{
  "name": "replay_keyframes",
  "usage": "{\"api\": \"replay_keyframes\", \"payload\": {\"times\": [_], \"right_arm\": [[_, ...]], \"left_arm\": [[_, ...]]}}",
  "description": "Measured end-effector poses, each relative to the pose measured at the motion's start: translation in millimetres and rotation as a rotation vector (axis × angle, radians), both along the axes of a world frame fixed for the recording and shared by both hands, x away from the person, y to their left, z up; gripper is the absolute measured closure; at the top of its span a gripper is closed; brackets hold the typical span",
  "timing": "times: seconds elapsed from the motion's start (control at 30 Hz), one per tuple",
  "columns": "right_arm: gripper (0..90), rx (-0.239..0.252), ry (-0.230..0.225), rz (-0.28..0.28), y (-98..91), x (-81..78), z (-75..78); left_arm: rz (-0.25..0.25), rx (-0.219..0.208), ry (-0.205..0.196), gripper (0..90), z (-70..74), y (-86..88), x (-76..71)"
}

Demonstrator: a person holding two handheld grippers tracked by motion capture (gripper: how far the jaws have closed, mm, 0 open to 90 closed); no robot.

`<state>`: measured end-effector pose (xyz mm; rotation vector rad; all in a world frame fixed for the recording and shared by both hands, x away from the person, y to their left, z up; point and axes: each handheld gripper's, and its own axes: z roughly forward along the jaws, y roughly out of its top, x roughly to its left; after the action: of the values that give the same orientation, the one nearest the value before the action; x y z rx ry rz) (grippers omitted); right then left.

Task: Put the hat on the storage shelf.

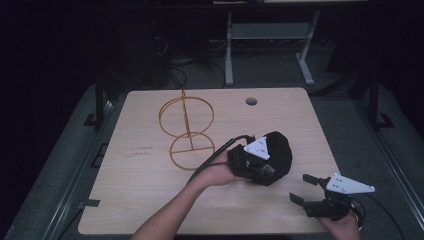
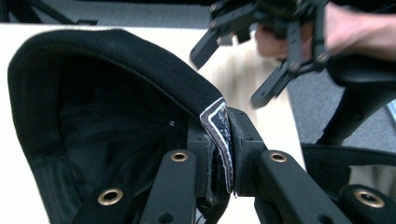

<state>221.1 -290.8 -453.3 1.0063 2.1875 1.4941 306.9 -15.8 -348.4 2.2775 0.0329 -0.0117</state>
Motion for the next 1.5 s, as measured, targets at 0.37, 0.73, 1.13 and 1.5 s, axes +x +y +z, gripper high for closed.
{"api": "replay_keyframes", "payload": {"times": [0.37, 0.73, 1.13, 1.5], "right_arm": [[25.6, 0.017, -0.067, -0.006, 3.8, 0.5, 8.4], [68.1, 0.057, -0.125, 0.051, -6.1, -7.5, 12.8], [83.4, 0.05, -0.122, 0.074, -5.9, -9.8, 15.5], [84.0, 0.041, -0.102, 0.066, -6.1, -9.0, 21.1]], "left_arm": [[-0.132, -0.032, -0.018, 81.3, 20.6, -17.4, -22.6], [-0.216, -0.009, -0.058, 81.9, 32.0, -34.3, -36.5], [-0.148, -0.012, -0.049, 78.9, 28.5, -23.6, -27.3], [-0.047, 0.016, -0.106, 52.5, 34.4, -9.3, -28.1]]}}
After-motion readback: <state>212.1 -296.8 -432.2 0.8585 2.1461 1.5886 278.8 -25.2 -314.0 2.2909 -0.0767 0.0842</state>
